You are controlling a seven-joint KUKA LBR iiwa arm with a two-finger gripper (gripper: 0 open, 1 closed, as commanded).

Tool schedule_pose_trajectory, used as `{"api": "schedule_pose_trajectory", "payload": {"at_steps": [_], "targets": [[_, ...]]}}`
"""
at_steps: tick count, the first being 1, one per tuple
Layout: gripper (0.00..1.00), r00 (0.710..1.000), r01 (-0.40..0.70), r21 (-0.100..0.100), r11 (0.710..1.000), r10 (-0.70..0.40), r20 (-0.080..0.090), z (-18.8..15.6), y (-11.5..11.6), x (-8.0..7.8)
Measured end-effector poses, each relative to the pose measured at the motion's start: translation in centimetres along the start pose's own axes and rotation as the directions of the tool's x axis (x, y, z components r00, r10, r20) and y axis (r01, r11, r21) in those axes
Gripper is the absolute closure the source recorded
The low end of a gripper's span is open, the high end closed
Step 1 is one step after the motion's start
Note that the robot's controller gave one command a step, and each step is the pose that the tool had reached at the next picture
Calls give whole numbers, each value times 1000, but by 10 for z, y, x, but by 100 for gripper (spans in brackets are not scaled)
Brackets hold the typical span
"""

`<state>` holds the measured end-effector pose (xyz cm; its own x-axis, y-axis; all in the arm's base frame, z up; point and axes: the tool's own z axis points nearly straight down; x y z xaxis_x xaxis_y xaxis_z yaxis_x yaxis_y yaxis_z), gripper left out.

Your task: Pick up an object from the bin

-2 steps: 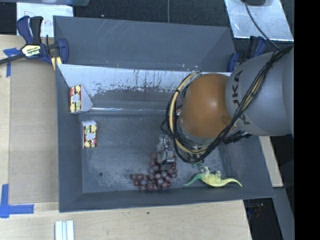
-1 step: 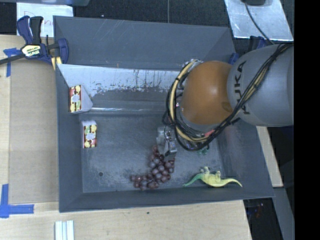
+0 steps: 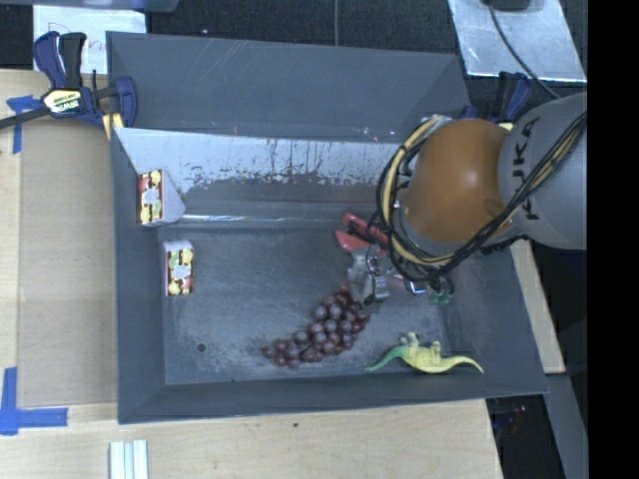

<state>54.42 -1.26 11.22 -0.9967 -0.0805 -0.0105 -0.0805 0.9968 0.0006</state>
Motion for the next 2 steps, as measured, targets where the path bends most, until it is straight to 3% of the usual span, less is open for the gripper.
{"api": "schedule_pose_trajectory", "payload": {"at_steps": [1,2], "targets": [[100,999,33,4,999,-33,1,-14,12,6],[100,997,72,2,997,-72,1,-29,37,-44]]}}
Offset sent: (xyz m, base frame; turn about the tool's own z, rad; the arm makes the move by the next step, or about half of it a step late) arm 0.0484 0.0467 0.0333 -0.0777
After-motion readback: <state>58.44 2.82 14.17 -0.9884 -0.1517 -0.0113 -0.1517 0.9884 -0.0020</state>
